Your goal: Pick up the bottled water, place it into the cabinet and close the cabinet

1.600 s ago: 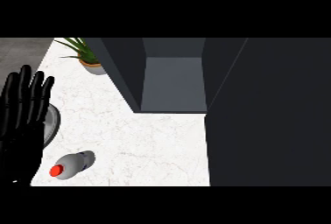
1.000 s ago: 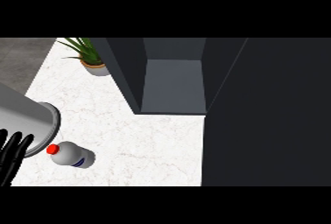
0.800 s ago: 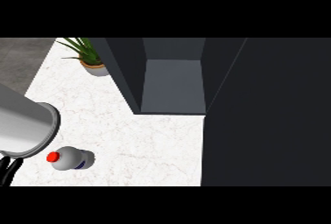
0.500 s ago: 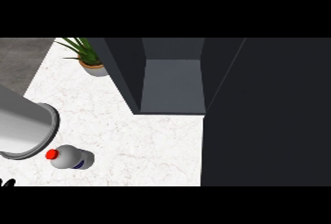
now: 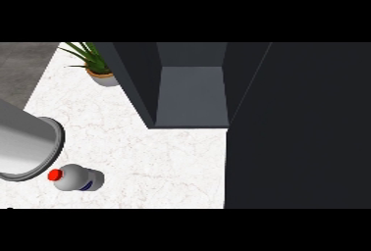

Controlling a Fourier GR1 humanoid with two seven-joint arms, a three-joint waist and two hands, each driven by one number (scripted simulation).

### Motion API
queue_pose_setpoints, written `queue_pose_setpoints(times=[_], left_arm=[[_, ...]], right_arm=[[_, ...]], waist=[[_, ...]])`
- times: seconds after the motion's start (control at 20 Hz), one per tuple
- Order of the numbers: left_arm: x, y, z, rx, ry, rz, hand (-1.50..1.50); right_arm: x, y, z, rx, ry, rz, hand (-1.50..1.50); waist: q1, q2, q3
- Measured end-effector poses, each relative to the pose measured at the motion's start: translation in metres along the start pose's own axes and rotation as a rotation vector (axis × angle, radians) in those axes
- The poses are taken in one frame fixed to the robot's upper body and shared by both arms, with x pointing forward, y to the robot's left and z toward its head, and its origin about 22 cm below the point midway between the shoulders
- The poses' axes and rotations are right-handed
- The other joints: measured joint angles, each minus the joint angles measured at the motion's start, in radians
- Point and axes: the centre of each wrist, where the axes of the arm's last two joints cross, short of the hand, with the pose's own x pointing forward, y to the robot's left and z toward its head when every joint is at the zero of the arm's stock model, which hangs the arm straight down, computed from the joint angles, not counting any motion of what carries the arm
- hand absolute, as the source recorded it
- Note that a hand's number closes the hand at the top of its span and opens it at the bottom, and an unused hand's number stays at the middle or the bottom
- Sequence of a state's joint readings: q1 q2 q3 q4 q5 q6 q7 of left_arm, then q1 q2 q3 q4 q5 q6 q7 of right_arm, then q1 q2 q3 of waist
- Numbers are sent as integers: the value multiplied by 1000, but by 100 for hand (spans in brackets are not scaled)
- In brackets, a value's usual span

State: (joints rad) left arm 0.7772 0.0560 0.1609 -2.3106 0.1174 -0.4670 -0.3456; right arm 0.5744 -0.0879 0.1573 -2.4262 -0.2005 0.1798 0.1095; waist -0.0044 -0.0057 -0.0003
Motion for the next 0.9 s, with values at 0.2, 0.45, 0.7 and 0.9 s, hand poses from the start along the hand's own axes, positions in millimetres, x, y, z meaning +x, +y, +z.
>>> queue_pose_setpoints(times=[0.2,0.45,0.7,0.9], left_arm=[[-16,7,-1,44,15,-12,-150],[-46,14,-8,81,42,-38,-150],[-82,22,-12,89,78,-40,-150],[-114,22,-24,95,102,-39,-150]], right_arm=[[-1,-1,9,1,4,10,-150],[-3,2,16,1,-3,5,-150],[-4,1,27,9,0,16,-150],[-2,3,29,8,-3,17,-150]], waist=[[-5,1,0],[-9,2,0],[-13,2,-1],[-14,4,-1]])
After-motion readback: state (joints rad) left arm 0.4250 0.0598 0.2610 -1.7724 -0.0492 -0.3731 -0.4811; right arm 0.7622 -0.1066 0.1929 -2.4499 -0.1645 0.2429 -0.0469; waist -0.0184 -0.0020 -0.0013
